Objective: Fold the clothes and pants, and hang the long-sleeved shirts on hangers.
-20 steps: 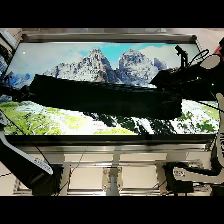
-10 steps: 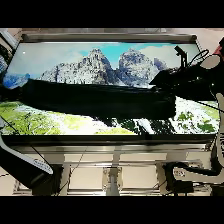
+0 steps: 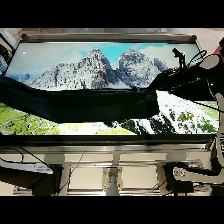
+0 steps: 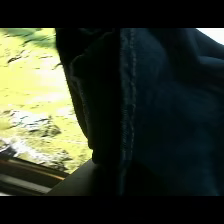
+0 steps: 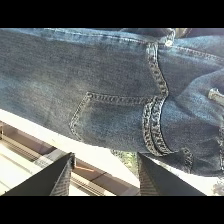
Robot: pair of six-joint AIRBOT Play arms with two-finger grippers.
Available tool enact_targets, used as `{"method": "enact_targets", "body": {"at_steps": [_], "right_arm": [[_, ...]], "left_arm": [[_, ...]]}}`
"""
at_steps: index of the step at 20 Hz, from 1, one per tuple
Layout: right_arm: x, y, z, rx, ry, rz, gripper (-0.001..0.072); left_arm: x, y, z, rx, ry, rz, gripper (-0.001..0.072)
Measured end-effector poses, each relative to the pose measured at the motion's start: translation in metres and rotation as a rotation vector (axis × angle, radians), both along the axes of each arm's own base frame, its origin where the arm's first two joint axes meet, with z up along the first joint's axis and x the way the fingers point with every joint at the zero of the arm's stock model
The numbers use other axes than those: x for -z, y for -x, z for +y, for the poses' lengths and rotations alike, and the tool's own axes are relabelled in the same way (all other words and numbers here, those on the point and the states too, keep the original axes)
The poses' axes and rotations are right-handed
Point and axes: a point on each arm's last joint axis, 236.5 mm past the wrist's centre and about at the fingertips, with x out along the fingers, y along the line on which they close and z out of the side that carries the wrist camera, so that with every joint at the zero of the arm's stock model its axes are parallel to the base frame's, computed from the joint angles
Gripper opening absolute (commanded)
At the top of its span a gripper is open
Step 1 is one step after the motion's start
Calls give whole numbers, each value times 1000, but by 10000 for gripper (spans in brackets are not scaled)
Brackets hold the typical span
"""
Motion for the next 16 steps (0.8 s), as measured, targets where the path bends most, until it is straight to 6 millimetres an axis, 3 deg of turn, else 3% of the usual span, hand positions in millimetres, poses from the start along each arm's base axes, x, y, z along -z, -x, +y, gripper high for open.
{"method": "enact_targets", "body": {"at_steps": [5, 9, 13, 16], "right_arm": [[0, 1, 0, -9, 2, 0, 446], [2, 2, -2, -16, 15, -1, 446], [5, 2, -5, -18, 34, -1, 446], [6, 3, -8, -19, 46, 1, 446]], "left_arm": [[-20, -27, -115, 265, 30, 6, 37], [-22, -42, -233, 499, 55, 22, 37], [-8, -35, -339, 688, 81, 71, 37], [20, -30, -383, 739, 73, 148, 37]]}}
